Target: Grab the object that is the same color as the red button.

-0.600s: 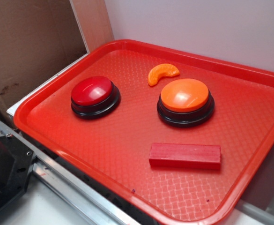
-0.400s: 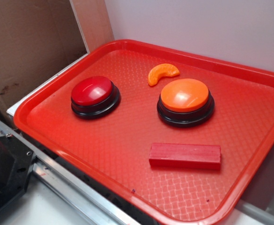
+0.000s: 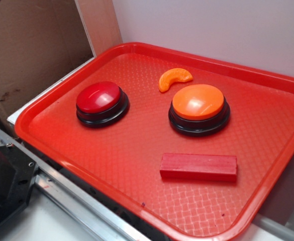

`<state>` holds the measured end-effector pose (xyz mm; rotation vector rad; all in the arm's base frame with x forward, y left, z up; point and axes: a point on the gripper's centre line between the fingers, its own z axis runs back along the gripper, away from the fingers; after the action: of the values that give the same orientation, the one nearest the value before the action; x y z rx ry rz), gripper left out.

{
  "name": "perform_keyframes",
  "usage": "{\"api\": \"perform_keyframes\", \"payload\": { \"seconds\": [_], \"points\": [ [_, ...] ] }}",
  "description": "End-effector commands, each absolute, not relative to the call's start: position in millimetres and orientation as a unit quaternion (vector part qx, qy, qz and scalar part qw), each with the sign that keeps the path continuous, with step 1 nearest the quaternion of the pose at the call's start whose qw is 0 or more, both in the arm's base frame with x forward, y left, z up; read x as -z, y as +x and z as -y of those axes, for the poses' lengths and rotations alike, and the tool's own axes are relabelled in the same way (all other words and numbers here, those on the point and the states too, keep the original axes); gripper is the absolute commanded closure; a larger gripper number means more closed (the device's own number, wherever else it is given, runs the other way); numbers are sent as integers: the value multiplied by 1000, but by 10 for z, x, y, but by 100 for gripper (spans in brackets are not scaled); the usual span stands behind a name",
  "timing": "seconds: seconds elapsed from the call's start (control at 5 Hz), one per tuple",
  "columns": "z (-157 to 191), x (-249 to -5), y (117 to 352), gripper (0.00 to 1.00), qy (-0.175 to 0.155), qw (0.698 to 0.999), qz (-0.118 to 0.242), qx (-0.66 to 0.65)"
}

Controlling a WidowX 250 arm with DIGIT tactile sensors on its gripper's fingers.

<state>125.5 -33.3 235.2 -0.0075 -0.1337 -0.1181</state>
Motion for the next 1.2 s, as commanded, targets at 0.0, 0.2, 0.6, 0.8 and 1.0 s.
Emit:
{"api": "perform_keyframes", "payload": {
  "seconds": [0.0,0.2,0.6,0.8,1.0],
  "points": [
    [850,-2191,1610,0,8,955,80,285],
    [1126,-2038,1738,0,14,917,104,385],
    [1633,-1623,1855,0,-1,877,117,465],
    [1822,-1291,1930,0,-16,864,90,495],
    [1952,-1046,2009,0,-21,857,85,508]
  ]
}}
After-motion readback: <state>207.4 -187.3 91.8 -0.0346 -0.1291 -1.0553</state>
